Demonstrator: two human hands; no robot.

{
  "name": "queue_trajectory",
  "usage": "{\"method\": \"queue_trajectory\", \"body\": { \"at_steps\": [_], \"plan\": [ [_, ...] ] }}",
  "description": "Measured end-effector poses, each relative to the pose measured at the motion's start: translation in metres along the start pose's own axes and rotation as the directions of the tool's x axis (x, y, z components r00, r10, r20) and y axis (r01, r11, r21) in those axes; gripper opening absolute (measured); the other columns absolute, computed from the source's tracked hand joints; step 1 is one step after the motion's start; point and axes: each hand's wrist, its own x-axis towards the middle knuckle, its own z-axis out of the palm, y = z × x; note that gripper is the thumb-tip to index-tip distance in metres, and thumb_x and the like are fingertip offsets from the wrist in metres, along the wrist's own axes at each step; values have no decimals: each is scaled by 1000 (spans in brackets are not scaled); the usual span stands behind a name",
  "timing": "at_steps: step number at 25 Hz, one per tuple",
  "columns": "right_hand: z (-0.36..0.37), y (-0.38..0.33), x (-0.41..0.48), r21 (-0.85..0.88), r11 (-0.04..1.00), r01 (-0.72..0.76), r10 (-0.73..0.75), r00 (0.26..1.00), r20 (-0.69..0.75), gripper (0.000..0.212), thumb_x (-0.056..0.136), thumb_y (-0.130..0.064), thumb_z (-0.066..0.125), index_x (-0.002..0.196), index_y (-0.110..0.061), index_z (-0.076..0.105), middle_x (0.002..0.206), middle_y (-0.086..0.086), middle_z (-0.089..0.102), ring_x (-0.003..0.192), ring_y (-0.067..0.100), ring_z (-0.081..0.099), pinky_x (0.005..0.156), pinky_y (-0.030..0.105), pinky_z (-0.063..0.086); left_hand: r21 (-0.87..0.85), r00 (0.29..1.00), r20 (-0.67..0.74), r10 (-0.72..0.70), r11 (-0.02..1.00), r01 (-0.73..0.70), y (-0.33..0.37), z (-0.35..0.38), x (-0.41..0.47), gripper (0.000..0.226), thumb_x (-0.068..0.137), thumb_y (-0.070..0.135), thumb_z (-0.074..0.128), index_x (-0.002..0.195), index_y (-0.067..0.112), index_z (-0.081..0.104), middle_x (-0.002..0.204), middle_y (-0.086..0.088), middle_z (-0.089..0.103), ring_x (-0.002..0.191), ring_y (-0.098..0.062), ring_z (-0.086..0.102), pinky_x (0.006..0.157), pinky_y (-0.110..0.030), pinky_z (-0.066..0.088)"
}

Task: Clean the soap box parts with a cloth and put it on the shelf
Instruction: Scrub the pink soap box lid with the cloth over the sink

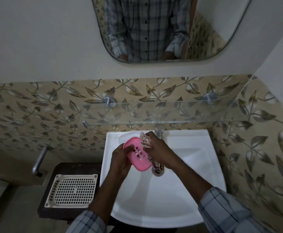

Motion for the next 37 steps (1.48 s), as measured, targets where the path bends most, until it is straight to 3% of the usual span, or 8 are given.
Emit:
{"method": "queue_trajectory", "body": {
  "at_steps": [3, 5, 12, 17, 21, 26, 31, 37],
  "plan": [
    [-9, -10, 4, -359, 902, 238, -226, 971, 77, 50, 85, -5, 57, 128, -22, 40, 110, 10, 66, 96, 31, 63, 74, 42, 54, 594, 980, 145, -137, 804, 25, 39, -6, 14, 16, 75, 8, 74, 91, 5, 75, 87, -17, 76, 76, -24, 70, 65, -32, 58],
    [-6, -15, 4, -502, 804, 319, -314, 944, 98, 62, 78, -2, 59, 131, -26, 39, 115, 6, 61, 100, 28, 59, 72, 39, 52, 713, 968, 236, -82, 692, -114, 46, -3, 20, 11, 79, 5, 68, 87, 4, 76, 85, -23, 74, 75, -24, 68, 67, -32, 53],
    [29, 12, -4, 52, 995, -82, 94, 952, -292, 52, 87, 2, 57, 131, -19, 40, 120, 6, 63, 107, 28, 63, 85, 42, 55, 452, 983, -1, 186, 876, -165, -18, -4, 1, 14, 86, 9, 71, 99, 9, 75, 83, -8, 79, 76, -25, 75, 63, -30, 58],
    [54, 13, -7, 631, 752, -189, 494, 795, -351, 34, 97, -7, 50, 126, -19, 40, 115, 9, 62, 94, 22, 66, 71, 36, 60, 128, 942, -255, 217, 973, -190, -50, 16, -19, 17, 91, 12, 67, 106, 3, 70, 93, -18, 77, 84, -34, 74, 75, -43, 61],
    [47, 19, -5, 539, 816, -209, 436, 834, -338, 37, 94, -5, 54, 126, -17, 43, 115, 10, 64, 99, 26, 65, 84, 41, 58, 21, 995, -96, -1, 1000, 3, -38, 12, -24, 28, 96, 17, 57, 116, 0, 67, 108, -26, 72, 100, -43, 68, 89, -49, 55],
    [23, 12, -1, 323, 941, -99, 187, 949, -255, 33, 94, -10, 57, 113, -33, 43, 96, -6, 67, 80, 5, 66, 58, 15, 51, 495, 989, 107, 98, 858, -138, 7, 14, -7, 33, 98, 46, 54, 98, 23, 78, 91, -6, 79, 85, -25, 75, 69, -33, 59],
    [54, 8, -13, 510, 844, -166, 321, 918, -233, 21, 97, -14, 53, 115, -25, 46, 104, 1, 68, 89, 20, 71, 75, 44, 63, 372, 899, -229, 374, 887, -274, -22, 22, -3, 51, 99, 44, 52, 56, 17, 50, 52, -4, 53, 48, -16, 52, 51, -29, 44],
    [71, 13, -23, 624, 723, -297, 513, 835, -198, 20, 97, -11, 54, 117, -15, 51, 103, 8, 70, 84, 22, 72, 69, 39, 64, 45, 998, 19, -67, 997, 66, -27, 20, 3, 74, 90, 70, 44, 112, 6, 72, 108, -19, 75, 97, -39, 72, 85, -45, 58]
  ]
}}
